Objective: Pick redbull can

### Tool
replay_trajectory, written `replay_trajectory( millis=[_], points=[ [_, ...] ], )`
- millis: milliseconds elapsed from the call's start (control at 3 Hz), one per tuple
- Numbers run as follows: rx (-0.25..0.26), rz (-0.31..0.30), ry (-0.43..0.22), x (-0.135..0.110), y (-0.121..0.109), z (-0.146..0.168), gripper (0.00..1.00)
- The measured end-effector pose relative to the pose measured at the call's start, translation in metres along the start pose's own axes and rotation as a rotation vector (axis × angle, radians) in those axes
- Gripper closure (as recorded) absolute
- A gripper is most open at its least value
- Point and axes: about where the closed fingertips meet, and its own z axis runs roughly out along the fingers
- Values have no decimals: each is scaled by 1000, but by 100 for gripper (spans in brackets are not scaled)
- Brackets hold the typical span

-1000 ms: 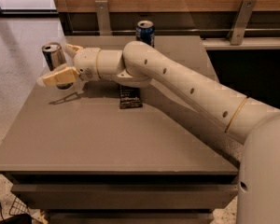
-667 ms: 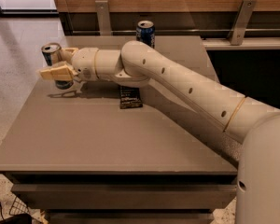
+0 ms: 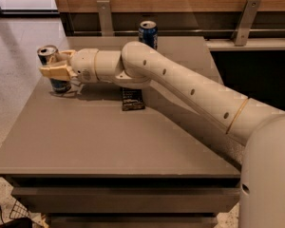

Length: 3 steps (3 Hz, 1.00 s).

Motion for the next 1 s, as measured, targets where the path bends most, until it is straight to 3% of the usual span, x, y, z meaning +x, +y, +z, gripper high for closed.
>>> replay_trajectory(
  millis=[333,1000],
  points=[
    [-4,0,-1,-1,2,2,100],
    [-25,-2,-5,-5,3,3,100]
  ],
)
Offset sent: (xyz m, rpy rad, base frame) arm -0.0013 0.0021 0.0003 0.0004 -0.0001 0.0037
